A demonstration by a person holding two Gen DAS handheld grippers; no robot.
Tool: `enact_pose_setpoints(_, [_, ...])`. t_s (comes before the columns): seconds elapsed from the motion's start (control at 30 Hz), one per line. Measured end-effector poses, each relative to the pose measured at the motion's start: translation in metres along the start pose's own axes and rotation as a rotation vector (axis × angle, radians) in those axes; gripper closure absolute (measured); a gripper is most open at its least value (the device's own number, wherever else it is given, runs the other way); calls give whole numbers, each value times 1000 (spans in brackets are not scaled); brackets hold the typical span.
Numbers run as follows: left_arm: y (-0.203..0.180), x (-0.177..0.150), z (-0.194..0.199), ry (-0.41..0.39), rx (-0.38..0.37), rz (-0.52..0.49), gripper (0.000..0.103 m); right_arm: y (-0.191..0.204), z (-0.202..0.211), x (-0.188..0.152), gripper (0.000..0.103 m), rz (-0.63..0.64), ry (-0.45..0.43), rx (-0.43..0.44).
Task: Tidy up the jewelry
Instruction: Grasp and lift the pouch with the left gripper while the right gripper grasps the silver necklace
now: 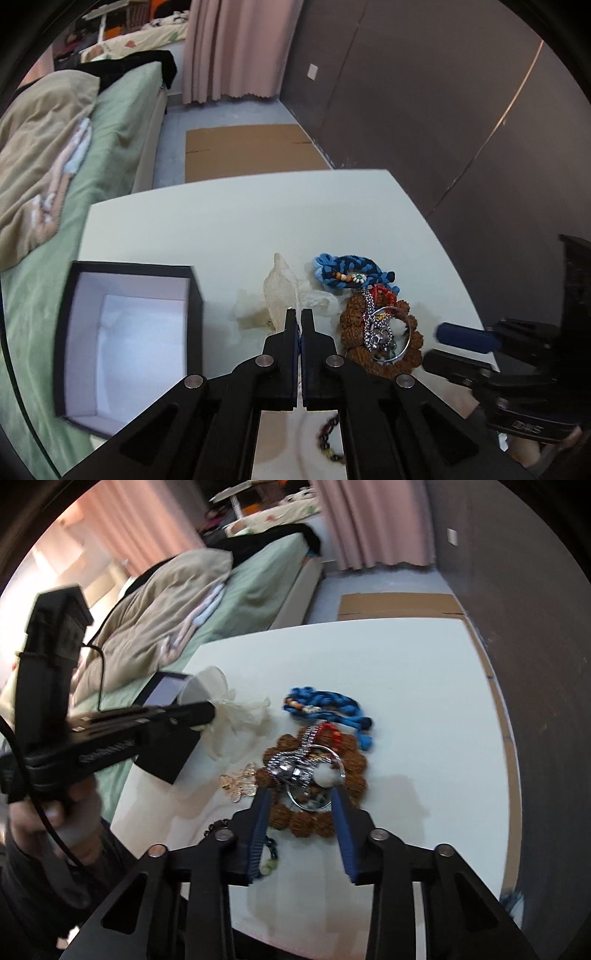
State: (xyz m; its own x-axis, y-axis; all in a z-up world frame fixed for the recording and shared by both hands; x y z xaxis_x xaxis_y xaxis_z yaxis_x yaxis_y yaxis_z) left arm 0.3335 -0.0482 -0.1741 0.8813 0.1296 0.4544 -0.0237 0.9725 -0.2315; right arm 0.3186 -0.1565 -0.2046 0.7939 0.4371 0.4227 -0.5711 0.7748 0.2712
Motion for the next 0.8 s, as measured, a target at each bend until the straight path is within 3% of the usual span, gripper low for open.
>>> enact_pose_setpoints(0.1, [6, 1, 14, -23, -7, 17, 103, 7, -8, 3, 77, 55, 31, -13])
enact_pose_setpoints(0.8, [56, -20, 79, -137, 2, 99, 103, 15, -52, 12, 77, 458, 235, -217])
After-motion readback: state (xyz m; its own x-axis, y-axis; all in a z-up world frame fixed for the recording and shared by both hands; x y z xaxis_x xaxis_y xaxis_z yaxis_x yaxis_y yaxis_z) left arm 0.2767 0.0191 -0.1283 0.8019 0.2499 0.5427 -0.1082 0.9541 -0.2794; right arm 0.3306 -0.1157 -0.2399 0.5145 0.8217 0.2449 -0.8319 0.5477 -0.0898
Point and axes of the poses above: each gripper's, at about its wrist camera, not at the fingertips, and z roughly against the way its jaws point, y to its left, x to its top, the point moved 10 cm from there along -z, roughly the way its jaws point, and after that the axes turned 5 degrees about y, right-handed, at the moved point
